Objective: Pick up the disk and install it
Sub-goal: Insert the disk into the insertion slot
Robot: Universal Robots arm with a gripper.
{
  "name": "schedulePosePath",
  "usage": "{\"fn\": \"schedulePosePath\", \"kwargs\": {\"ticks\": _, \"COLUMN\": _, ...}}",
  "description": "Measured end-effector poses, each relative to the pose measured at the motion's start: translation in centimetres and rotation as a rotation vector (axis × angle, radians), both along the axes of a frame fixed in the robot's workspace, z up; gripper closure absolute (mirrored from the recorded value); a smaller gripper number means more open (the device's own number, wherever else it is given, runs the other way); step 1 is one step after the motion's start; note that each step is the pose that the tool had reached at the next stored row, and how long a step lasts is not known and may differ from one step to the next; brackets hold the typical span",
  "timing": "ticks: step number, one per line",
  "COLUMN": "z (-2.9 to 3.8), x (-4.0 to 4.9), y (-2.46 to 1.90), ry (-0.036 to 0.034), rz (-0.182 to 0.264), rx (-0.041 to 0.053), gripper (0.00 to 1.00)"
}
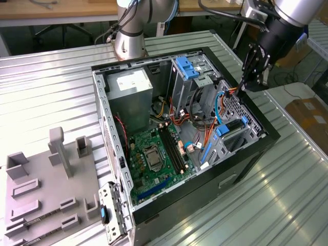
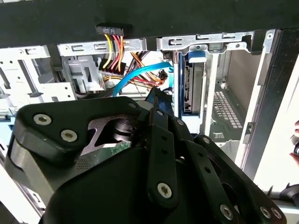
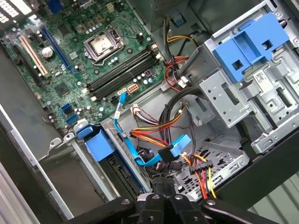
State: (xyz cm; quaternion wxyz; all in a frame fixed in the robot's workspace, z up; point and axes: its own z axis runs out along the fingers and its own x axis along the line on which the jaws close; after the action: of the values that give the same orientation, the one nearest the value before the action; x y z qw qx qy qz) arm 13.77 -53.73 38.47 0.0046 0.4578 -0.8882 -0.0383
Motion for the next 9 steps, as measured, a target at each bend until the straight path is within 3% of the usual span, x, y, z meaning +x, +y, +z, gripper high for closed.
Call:
{"fn": "schedulePosePath", "kwargs": {"ticks": 3, "z": 0.01, "x": 0.03, "y": 0.10, "ry": -0.0006, "rz": -0.048, "rx": 0.0000, "gripper": 0.89}}
{"fn": "schedulePosePath", "kwargs": {"ticks": 9, "z": 0.02, "x": 0.10, "y": 0.21, "ry": -0.0007, "rz": -0.185, "rx": -0.0002, "gripper": 0.89}}
